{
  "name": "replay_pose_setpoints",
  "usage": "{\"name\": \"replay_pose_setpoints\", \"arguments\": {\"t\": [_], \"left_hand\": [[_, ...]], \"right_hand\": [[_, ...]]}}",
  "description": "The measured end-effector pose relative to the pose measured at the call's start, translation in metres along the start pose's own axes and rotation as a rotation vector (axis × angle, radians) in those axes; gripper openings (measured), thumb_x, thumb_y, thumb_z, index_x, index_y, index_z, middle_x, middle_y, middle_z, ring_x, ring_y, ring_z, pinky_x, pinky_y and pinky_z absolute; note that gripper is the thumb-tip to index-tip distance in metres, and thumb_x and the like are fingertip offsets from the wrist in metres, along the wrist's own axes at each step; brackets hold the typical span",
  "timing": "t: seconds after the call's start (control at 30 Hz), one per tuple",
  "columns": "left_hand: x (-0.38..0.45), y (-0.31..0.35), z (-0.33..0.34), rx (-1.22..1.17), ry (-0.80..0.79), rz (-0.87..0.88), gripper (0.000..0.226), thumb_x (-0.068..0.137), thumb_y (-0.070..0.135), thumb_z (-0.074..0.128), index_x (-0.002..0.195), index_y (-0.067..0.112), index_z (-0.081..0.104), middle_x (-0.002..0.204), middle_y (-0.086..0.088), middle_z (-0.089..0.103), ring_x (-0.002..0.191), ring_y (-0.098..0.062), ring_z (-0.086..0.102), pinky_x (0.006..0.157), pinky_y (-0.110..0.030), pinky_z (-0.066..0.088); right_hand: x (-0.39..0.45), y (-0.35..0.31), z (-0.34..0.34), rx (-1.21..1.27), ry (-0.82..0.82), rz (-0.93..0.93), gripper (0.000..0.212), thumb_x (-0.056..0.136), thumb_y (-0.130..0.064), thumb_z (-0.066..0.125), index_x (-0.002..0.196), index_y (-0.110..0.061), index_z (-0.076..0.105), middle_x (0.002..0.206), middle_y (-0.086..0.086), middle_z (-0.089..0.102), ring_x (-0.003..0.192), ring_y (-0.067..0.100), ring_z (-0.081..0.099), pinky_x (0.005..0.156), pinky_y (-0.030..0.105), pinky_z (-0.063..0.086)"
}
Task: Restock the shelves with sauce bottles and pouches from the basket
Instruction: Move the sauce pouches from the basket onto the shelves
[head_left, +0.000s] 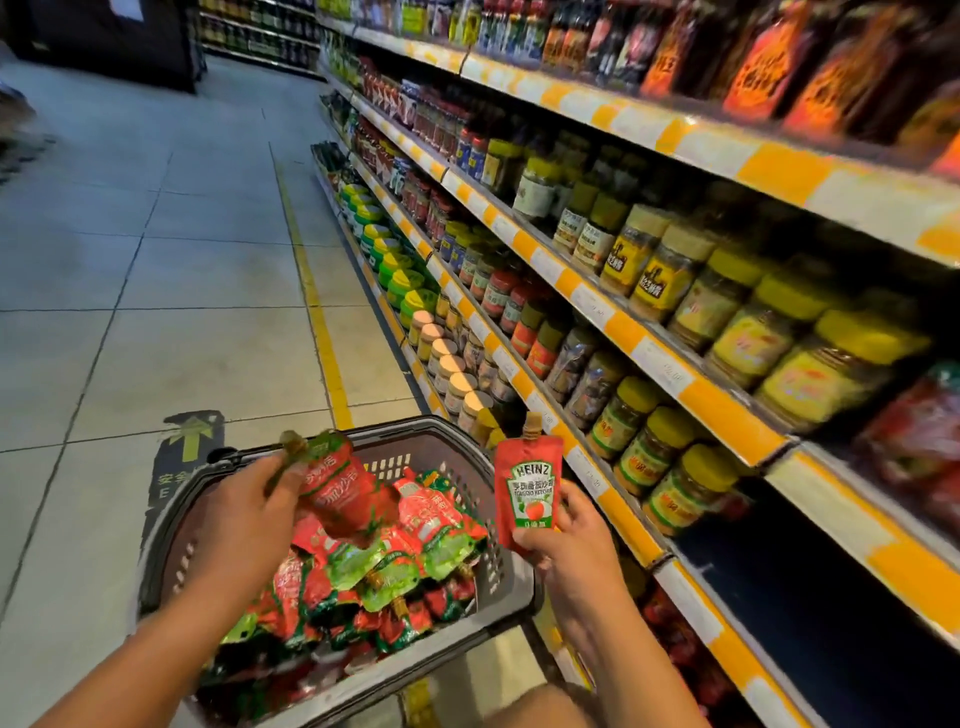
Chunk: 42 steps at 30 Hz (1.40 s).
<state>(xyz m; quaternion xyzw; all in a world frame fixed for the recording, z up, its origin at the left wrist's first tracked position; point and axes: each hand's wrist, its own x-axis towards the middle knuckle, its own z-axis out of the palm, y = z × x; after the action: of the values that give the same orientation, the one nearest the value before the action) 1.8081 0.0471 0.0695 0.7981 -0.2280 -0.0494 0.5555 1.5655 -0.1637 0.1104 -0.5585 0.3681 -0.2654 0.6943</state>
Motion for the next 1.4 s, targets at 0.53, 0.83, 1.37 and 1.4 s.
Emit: {"name": "replay_pose_setpoints", "arguments": {"t": [0.53, 0.83, 1.37, 1.4], "left_hand": [[-0.079, 0.186, 0.097, -0.599, -0.395, 0.105, 0.021, 0.101, 0.016, 0.065, 0.095, 0.031, 0.079, 0.087, -0.006, 0.08, 0.074, -0.029, 0.079, 0.06, -0.03, 0.064], [-0.122, 0.24, 0.17, -0.629, -0.631, 0.061, 0.018, 0.102, 0.023, 0.066, 0.095, 0.032, 0.08, 0.09, -0.006, 0.078, 0.08, -0.025, 0.077, 0.065, -0.041, 0.064], [-0.161, 0.29, 0.225, -0.552, -0.804, 0.103, 0.017, 0.104, 0.026, 0.061, 0.097, 0.02, 0.075, 0.083, -0.004, 0.077, 0.081, -0.019, 0.077, 0.062, -0.033, 0.063], [-0.161, 0.289, 0.228, -0.549, -0.804, 0.1, 0.017, 0.104, 0.025, 0.061, 0.095, 0.02, 0.075, 0.083, -0.004, 0.077, 0.081, -0.019, 0.077, 0.063, -0.034, 0.063]], "right_hand": [[-0.155, -0.128, -0.168, -0.152, 0.587, -0.459, 0.028, 0.091, -0.011, 0.076, 0.109, -0.031, 0.072, 0.104, -0.005, 0.078, 0.096, 0.017, 0.074, 0.085, 0.047, 0.062], [-0.198, -0.164, -0.252, -0.327, 0.963, -0.509, 0.032, 0.078, -0.01, 0.083, 0.097, -0.032, 0.071, 0.088, -0.01, 0.078, 0.081, 0.011, 0.075, 0.07, 0.039, 0.063], [-0.182, -0.176, -0.31, -0.698, 1.248, -0.119, 0.018, 0.086, -0.019, 0.078, 0.095, -0.009, 0.065, 0.096, 0.01, 0.071, 0.083, 0.03, 0.068, 0.067, 0.041, 0.061], [-0.181, -0.176, -0.311, -0.714, 1.244, -0.116, 0.019, 0.087, -0.019, 0.077, 0.099, -0.009, 0.066, 0.098, 0.01, 0.071, 0.086, 0.031, 0.068, 0.07, 0.042, 0.062]]}}
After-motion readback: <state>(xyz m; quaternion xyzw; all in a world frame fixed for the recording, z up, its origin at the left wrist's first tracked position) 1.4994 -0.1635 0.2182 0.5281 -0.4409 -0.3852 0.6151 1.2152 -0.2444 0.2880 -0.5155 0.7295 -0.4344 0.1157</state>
